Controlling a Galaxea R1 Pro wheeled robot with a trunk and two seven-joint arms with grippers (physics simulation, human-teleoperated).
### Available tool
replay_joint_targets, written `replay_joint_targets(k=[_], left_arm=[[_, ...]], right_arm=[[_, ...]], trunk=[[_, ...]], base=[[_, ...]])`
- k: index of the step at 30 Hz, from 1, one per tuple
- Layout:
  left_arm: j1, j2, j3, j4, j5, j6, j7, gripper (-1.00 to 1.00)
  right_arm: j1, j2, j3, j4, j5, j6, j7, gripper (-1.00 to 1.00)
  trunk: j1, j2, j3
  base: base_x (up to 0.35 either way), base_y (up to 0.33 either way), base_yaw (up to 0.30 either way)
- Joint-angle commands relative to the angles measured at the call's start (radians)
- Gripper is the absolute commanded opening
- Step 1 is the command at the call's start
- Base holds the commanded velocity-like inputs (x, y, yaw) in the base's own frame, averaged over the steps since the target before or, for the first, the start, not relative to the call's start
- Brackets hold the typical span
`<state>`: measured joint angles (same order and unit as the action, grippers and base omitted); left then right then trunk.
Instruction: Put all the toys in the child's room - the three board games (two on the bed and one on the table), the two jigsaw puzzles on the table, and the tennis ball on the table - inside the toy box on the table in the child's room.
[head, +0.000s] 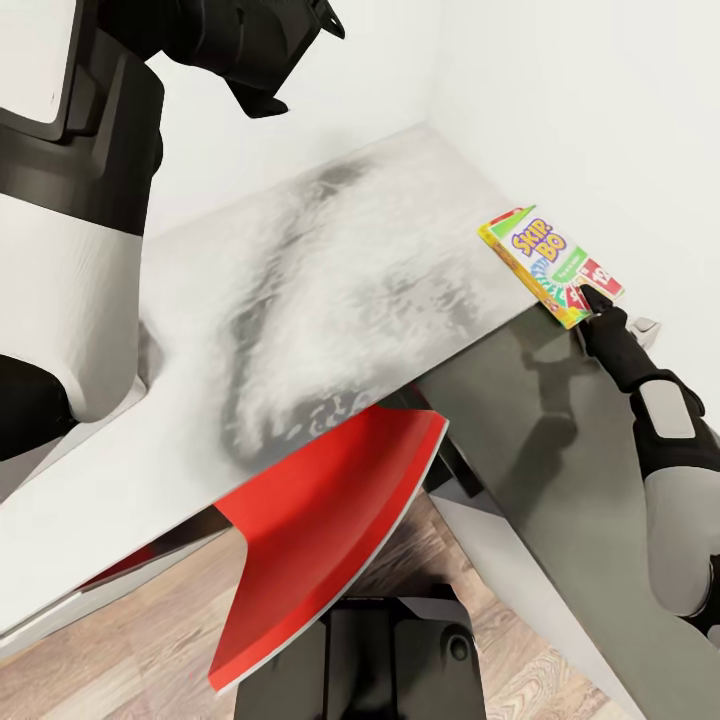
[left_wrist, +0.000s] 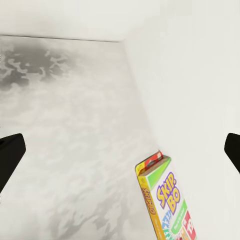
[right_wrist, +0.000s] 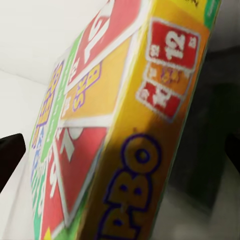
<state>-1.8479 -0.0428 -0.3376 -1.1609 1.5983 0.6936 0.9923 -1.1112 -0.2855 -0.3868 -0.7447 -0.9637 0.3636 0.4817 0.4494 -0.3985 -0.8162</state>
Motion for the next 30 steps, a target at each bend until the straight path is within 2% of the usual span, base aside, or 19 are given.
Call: replay_joint_targets(k=[1,9,10,30], left_arm=[[-0.001,0.0,0.0,0.0,0.006,0.001,0.008,1.0],[-0.001,0.0,0.0,-0.001,0.006,0.001,0.008,1.0],[-0.001,0.0,0.0,-0.001,0.006,0.001,0.008,1.0],[0.01,0.0,0.0,-0.002,0.006,0.001,0.008,1.0]], right_arm=[[-0.001,0.0,-0.003,0.001,-0.008,0.008,0.001,1.0],[0.0,0.003,-0.003,0.003,-0.008,0.004,0.001,1.0],[0.0,0.003,-0.003,0.003,-0.007,0.003,0.002,-1.0],[0.005,0.001,-0.002,-0.013,-0.018,0.003,0.005,-1.0]], trunk=[[0.001,-0.002,-0.001],[0.001,-0.002,-0.001],[0.001,-0.002,-0.001],[0.001,-0.002,-0.001]], base=[[0.0,0.0,0.026],[0.0,0.0,0.016],[0.0,0.0,0.007],[0.0,0.0,0.001]])
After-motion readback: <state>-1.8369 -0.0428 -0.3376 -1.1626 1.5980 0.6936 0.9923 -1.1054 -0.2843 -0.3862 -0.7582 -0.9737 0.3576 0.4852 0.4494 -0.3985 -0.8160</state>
